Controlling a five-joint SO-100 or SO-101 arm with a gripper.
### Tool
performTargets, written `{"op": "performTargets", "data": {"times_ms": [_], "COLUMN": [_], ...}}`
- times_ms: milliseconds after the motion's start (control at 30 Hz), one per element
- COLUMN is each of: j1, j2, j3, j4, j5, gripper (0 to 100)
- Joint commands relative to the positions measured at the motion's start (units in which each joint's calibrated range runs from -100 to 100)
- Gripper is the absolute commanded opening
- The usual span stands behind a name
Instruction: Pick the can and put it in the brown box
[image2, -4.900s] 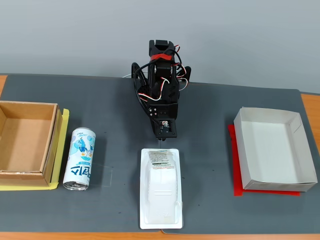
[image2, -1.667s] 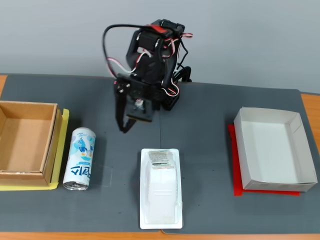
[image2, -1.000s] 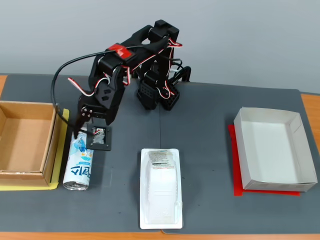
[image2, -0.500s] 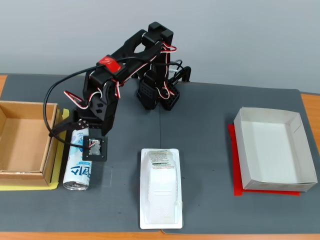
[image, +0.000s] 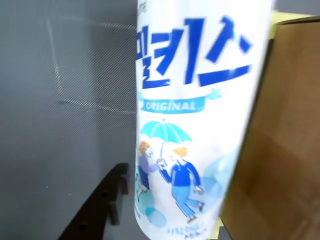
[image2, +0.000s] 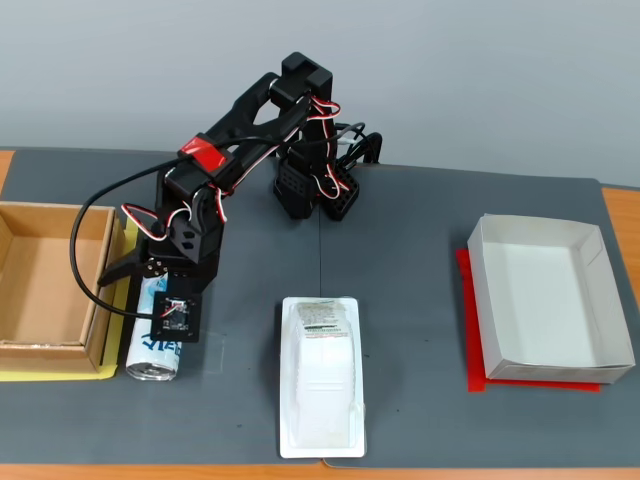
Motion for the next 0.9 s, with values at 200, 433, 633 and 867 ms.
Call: {"op": "performTargets", "data": {"times_ms": [200,433,633,867], "j1": [-0.1,-0.5,-0.8,-0.5], "j2": [3.7,6.1,8.3,11.8], "j3": [-2.7,-1.9,-1.9,-1.9], "j4": [-3.6,-5.8,-6.2,-8.8], "j5": [-0.1,-1.0,-1.0,-1.0], "gripper": [49,49,49,49]}}
